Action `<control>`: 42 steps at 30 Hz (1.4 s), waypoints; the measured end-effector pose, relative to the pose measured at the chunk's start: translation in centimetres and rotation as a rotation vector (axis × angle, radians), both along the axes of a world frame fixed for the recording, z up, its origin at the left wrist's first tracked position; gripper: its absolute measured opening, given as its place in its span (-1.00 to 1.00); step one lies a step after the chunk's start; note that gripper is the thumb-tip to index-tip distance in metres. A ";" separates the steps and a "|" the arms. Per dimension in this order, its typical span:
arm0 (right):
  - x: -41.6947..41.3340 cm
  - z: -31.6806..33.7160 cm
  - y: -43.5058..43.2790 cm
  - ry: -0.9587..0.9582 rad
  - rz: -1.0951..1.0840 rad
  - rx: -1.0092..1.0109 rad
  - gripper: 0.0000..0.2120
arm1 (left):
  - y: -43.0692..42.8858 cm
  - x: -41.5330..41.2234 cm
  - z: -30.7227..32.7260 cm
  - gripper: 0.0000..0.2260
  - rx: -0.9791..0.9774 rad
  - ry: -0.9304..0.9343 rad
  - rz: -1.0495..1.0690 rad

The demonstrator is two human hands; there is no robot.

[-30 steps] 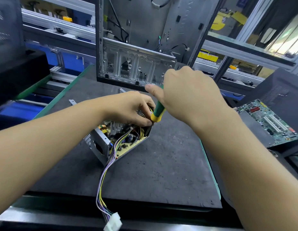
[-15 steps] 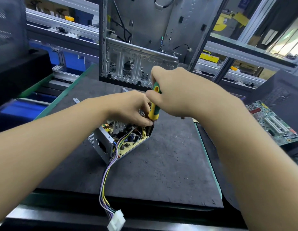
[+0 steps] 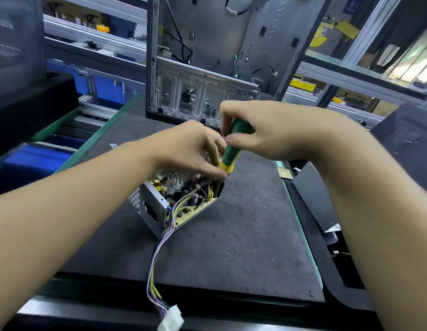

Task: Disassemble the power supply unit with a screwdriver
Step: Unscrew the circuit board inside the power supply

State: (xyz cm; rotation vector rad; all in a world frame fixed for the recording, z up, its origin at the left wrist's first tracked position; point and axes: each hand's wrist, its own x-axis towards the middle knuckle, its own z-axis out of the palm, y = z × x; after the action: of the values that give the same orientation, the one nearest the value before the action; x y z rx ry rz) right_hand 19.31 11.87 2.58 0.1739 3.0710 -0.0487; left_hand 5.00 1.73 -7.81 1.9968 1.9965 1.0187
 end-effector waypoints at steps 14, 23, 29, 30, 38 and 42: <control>-1.4 -0.3 -1.0 0.112 -0.322 0.220 -0.42 | 1.2 0.3 -0.8 -0.63 -0.038 -0.411 -0.077; -0.5 1.2 -0.6 -0.162 -0.090 0.110 -0.88 | 0.3 -0.6 -0.6 -0.74 -0.021 -0.580 -0.221; -0.4 1.2 -1.4 -0.165 -0.280 0.096 -0.44 | 1.0 0.1 -0.8 -0.73 -0.025 -0.519 -0.189; -0.7 0.9 -1.4 -0.121 -0.290 0.124 -0.37 | 1.0 0.2 -0.9 -0.72 -0.035 -0.501 -0.178; -0.6 0.7 -0.6 -0.111 -0.105 0.130 -0.86 | 0.4 -0.3 -0.6 -0.71 -0.062 -0.641 -0.241; -0.2 0.8 -0.9 -0.121 -0.114 0.051 -0.91 | 0.6 -0.1 -0.6 -0.77 -0.068 -0.630 -0.232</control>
State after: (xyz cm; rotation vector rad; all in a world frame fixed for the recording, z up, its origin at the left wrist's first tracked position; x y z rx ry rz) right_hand 19.08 10.95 3.42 0.3417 2.9402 0.0331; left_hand 4.93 2.30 -8.43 1.5542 1.4116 1.2924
